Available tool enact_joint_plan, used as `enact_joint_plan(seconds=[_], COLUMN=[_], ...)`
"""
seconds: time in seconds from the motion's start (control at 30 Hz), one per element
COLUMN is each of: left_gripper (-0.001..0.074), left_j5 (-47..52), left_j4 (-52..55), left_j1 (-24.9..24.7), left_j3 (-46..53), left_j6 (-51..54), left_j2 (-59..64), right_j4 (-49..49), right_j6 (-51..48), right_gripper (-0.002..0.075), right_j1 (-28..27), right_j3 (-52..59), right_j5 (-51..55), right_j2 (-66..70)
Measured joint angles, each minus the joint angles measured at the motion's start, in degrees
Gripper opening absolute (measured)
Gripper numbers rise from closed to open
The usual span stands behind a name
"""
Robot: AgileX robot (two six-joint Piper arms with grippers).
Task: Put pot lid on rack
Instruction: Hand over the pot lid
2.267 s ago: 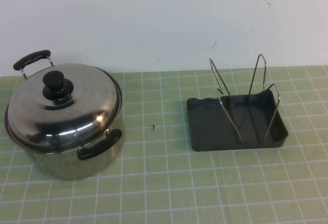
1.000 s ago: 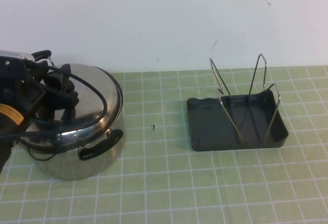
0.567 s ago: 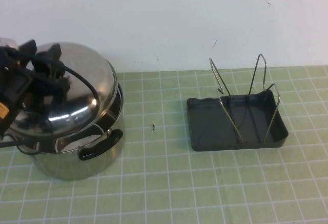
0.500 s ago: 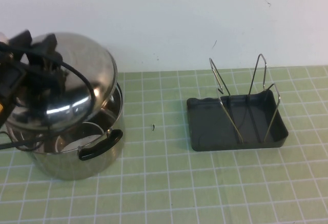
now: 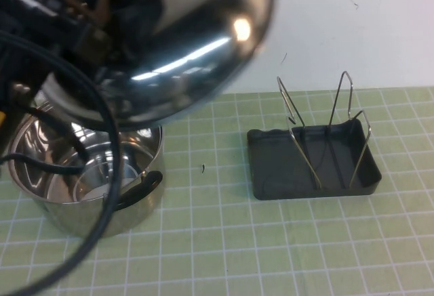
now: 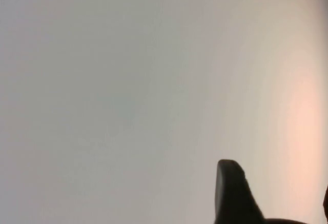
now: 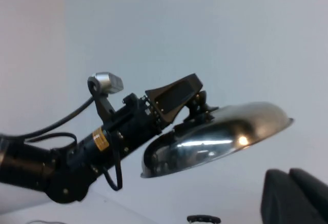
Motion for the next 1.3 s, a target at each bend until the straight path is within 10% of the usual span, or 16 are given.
enact_joint_plan(seconds=[0.13,0.4,0.53,0.8,1.0,1.17,1.3], left_gripper=[0.0318,0.0318,0.0318,0.0318,0.0312,0.0148,0.0244], left_j5=[1.2,1.4,2.2,2.2,3.4,3.7,6.6], left_j4=[-0.7,-3.5,-4.2,-5.2,-4.8,-4.6,-3.9], left_j1=[-9.7,-23.1,-25.8,-28.5,-28.7,-28.9,-28.9], left_j3=[-3.3,-8.7,-10.7,-12.6,-12.6,-12.8,-12.8], left_j6=[0.1,8.9,9.9,9.7,8.6,7.0,5.5], left_j2=[0.7,6.4,10.3,15.8,16.6,16.6,16.6], right_j4=[0.6,0.7,0.7,0.7,1.8,1.0,0.1], right_j6=[4.2,19.7,23.5,24.3,22.0,19.3,16.8], right_gripper=[0.0069,0.0549,0.0593,0.05,0.0243,0.0052,0.0038], right_j1=[0.0,0.0,0.0,0.0,0.0,0.1,0.0], right_j3=[0.0,0.0,0.0,0.0,-0.1,-0.1,-0.1], right_j5=[0.1,0.2,0.9,0.8,-0.2,-2.6,-4.8], right_j2=[1.6,7.9,11.2,16.8,19.3,20.1,20.5])
